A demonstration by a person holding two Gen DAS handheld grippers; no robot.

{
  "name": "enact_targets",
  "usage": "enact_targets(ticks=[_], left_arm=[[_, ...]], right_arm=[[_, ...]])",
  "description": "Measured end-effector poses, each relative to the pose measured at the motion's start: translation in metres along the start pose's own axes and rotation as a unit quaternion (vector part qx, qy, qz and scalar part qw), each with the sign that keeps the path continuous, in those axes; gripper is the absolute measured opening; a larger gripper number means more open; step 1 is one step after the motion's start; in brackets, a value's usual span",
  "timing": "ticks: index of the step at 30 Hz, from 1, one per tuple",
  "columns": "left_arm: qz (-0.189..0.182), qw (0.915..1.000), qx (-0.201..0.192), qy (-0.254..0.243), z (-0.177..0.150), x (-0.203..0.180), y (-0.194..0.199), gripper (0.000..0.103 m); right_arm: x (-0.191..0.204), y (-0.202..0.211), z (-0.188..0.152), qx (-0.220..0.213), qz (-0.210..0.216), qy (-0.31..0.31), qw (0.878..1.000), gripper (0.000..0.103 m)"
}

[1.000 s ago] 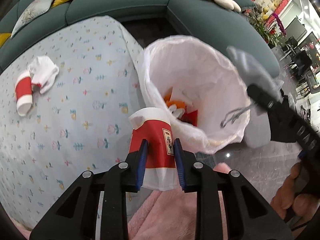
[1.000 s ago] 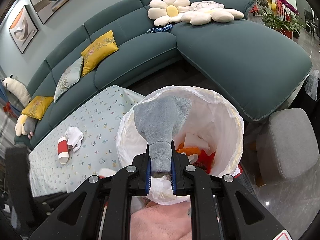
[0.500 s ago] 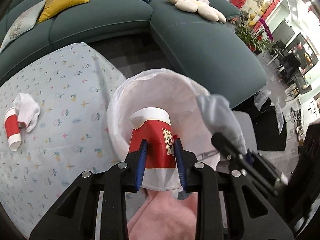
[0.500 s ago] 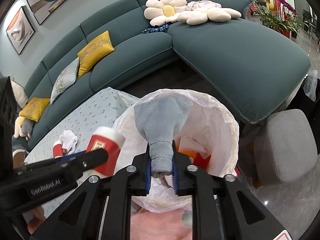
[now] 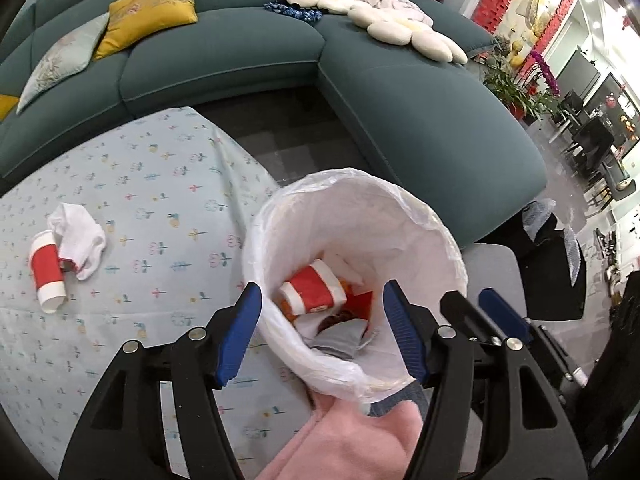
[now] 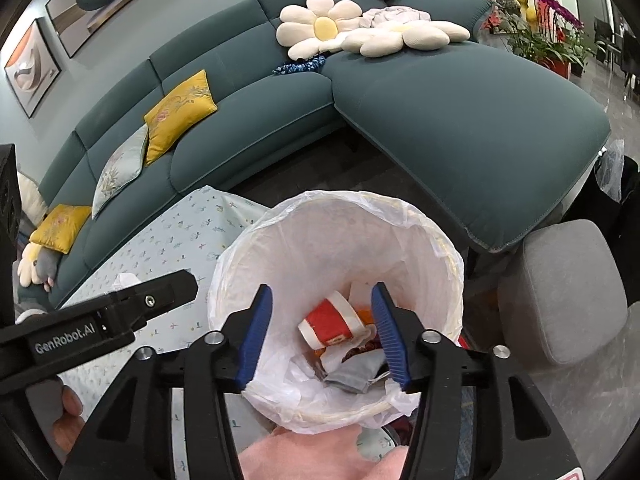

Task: Collect trash
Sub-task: 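Open the left gripper to drop the cup while the right releases the grey bag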

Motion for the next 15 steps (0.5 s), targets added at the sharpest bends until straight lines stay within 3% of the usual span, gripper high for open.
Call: enact_targets(ticks=[15], left_arm=[[0.04, 0.9973, -0.034, 0.051, -0.011, 0.067, 0.037, 0.06]], right_arm=[[0.055, 0.011, 0.002, -0.004, 0.0, 0.054, 0.999, 0.061]])
Point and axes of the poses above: each gripper's, at about its wrist camera, not at the fingertips, and y roughly against the way its jaws point, x to its left, z to its top, the point moved 7 cm from there along -y, roughly the way its jaws point, and after that the axes turned 10 degrees about x, right-handed, at the moved point
